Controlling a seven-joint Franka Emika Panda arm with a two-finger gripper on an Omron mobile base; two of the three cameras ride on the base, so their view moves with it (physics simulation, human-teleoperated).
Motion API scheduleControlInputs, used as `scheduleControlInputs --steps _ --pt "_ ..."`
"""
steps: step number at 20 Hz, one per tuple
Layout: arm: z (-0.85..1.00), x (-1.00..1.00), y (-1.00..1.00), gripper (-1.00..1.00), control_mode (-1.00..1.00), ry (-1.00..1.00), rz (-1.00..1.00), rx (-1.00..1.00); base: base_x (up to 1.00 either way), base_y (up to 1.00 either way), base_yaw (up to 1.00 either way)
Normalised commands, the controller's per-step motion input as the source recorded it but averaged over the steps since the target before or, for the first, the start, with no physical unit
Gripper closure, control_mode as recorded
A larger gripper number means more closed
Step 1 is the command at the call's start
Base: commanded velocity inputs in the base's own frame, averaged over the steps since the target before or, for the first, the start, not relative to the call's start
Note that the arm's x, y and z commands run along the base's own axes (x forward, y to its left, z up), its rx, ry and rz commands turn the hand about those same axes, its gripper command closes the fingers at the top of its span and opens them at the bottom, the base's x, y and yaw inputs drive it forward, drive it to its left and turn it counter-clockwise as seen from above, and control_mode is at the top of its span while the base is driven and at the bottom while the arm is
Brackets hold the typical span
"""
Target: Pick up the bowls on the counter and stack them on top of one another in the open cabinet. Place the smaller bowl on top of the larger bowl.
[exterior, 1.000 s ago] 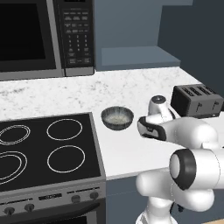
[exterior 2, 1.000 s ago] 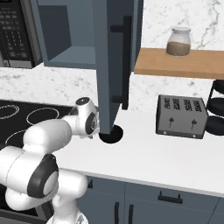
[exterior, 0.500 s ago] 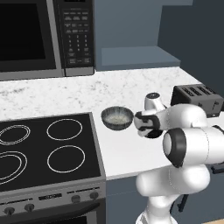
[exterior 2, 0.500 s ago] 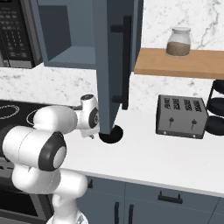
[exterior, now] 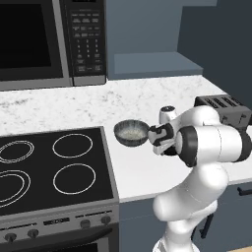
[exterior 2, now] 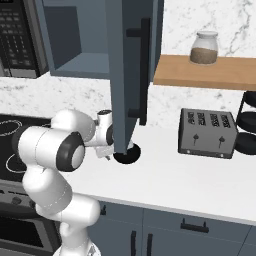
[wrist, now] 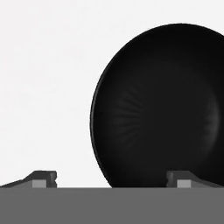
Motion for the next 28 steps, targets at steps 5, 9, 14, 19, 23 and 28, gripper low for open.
scheduleControlInputs --steps 5,9,14,19,23,28 --pt "-0.32 0.30 -0.13 -1.00 -1.00 0.00 0.00 0.00 0.00 0.00 0.00" --pt "-0.24 0.11 -0.10 1.00 -1.00 0.00 0.00 0.00 0.00 0.00 0.00" --pt "-0.04 0.00 0.00 1.00 -1.00 0.00 0.00 0.00 0.00 0.00 0.00" --pt "0.01 0.00 0.00 1.00 -1.00 0.00 0.00 0.00 0.00 0.00 0.00" --pt "0.37 -0.11 0.00 1.00 -1.00 -0.05 0.00 0.01 0.00 0.00 0.00" --pt "0.89 -0.28 0.00 1.00 -1.00 -0.23 0.00 0.02 0.00 0.00 0.00"
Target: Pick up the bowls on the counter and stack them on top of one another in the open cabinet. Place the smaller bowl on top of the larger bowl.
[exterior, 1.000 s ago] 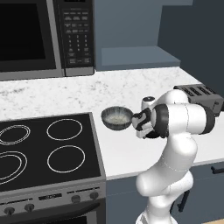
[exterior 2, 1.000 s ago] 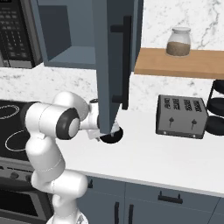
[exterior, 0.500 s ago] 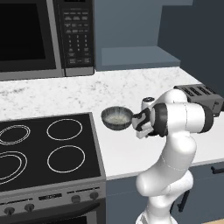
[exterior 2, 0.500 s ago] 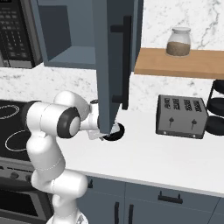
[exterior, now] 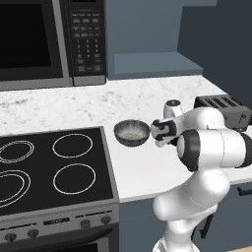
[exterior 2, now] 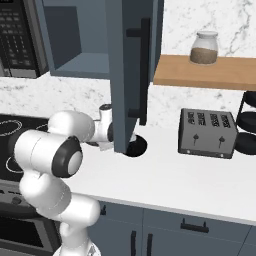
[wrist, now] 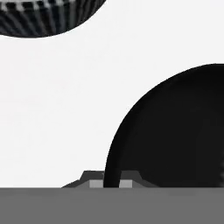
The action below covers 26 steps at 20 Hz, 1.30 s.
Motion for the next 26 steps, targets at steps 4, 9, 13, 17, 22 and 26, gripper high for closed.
scheduleControlInputs --steps 4,9,13,17,22,26 --pt "1.00 -0.32 0.09 1.00 -1.00 -0.26 0.01 0.00 0.00 0.00 0.00" --pt "0.92 -0.14 0.80 1.00 -1.00 -0.20 0.09 0.00 0.00 0.00 0.00" --pt "0.62 0.00 1.00 1.00 -1.00 -0.03 0.11 0.00 0.00 0.00 0.00" --pt "0.34 0.00 1.00 1.00 -1.00 -0.01 0.08 0.00 0.00 0.00 0.00" --pt "0.05 0.16 0.90 1.00 -1.00 0.00 0.02 -0.01 0.00 0.00 0.00" --pt "-0.14 0.47 0.24 1.00 -1.00 0.01 0.00 -0.05 0.00 0.00 0.00"
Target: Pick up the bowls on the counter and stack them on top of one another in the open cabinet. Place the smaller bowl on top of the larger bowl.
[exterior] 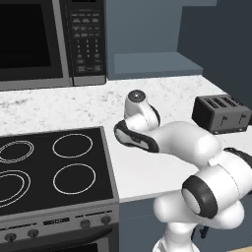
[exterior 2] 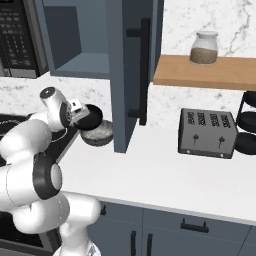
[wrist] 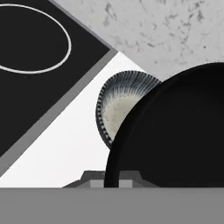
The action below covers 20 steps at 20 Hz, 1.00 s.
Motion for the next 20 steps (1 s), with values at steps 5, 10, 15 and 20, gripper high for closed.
scheduleControlInputs --steps 5,10,15,20 --pt "-0.38 0.54 0.13 1.00 -1.00 0.07 0.00 -0.11 0.00 0.00 0.00" --pt "-0.45 0.46 0.00 1.00 -1.00 0.08 0.00 -0.10 0.00 0.00 0.00" --pt "-0.36 0.35 0.00 -1.00 -1.00 0.07 0.00 -0.05 0.00 0.00 0.00" --pt "-0.07 0.21 0.00 -1.00 -1.00 0.02 0.00 0.00 0.00 0.00 0.00"
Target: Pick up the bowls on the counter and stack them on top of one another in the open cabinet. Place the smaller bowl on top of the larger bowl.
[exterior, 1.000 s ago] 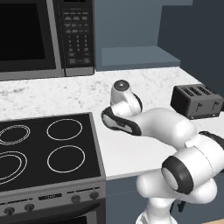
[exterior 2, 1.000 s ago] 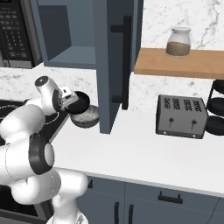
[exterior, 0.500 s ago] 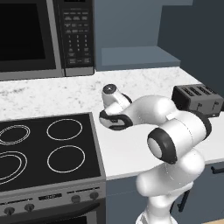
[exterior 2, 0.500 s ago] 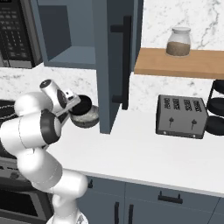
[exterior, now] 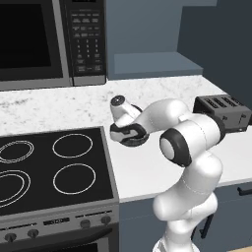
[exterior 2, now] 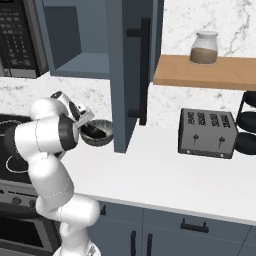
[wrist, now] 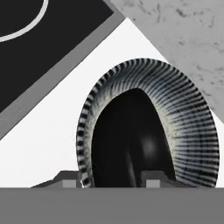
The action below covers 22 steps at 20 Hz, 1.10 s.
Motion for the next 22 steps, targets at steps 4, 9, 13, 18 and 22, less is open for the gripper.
scheduleControlInputs --steps 4,9,13,18,22 --pt "0.61 -0.01 -0.02 -1.00 -1.00 0.01 0.00 0.07 0.00 0.00 0.00" --pt "0.41 -0.41 0.02 -1.00 -1.00 0.21 0.00 0.04 0.00 0.00 0.00" --pt "-0.26 0.02 0.00 -1.00 -1.00 0.42 0.00 -0.03 0.00 0.00 0.00" --pt "-0.60 0.21 -0.07 -1.00 -1.00 0.25 0.00 -0.12 0.00 0.00 0.00" --pt "-0.90 0.21 -0.23 -1.00 -1.00 0.14 0.00 -0.21 0.00 0.00 0.00"
